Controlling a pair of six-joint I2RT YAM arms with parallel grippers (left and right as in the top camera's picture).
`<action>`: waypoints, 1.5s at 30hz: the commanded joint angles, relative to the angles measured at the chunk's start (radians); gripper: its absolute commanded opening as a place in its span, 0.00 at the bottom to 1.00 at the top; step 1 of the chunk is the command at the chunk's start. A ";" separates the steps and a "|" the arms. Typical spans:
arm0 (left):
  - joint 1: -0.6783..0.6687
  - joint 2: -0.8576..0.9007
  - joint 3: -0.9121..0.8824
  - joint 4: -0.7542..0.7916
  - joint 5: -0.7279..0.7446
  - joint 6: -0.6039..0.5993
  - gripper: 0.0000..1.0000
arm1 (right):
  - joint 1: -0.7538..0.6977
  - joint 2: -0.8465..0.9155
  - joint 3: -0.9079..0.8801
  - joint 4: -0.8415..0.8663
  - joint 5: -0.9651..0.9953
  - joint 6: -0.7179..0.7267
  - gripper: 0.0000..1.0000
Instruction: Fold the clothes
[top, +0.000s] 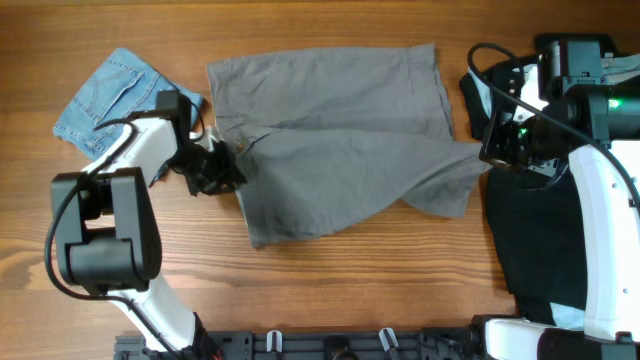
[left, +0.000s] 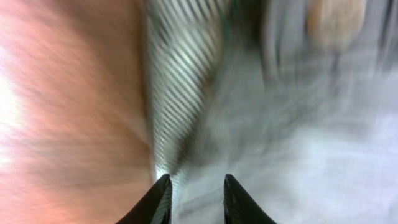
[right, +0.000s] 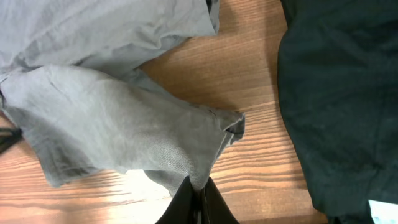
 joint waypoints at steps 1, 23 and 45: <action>-0.003 -0.020 0.006 -0.132 0.132 0.158 0.26 | -0.002 0.000 0.002 0.011 -0.001 -0.020 0.04; -0.162 -0.140 -0.441 0.171 -0.025 -0.293 0.54 | -0.002 0.000 0.002 0.027 0.003 -0.045 0.04; 0.217 -0.706 -0.108 -0.469 -0.268 -0.104 0.04 | -0.002 -0.181 0.013 0.005 0.072 0.012 0.04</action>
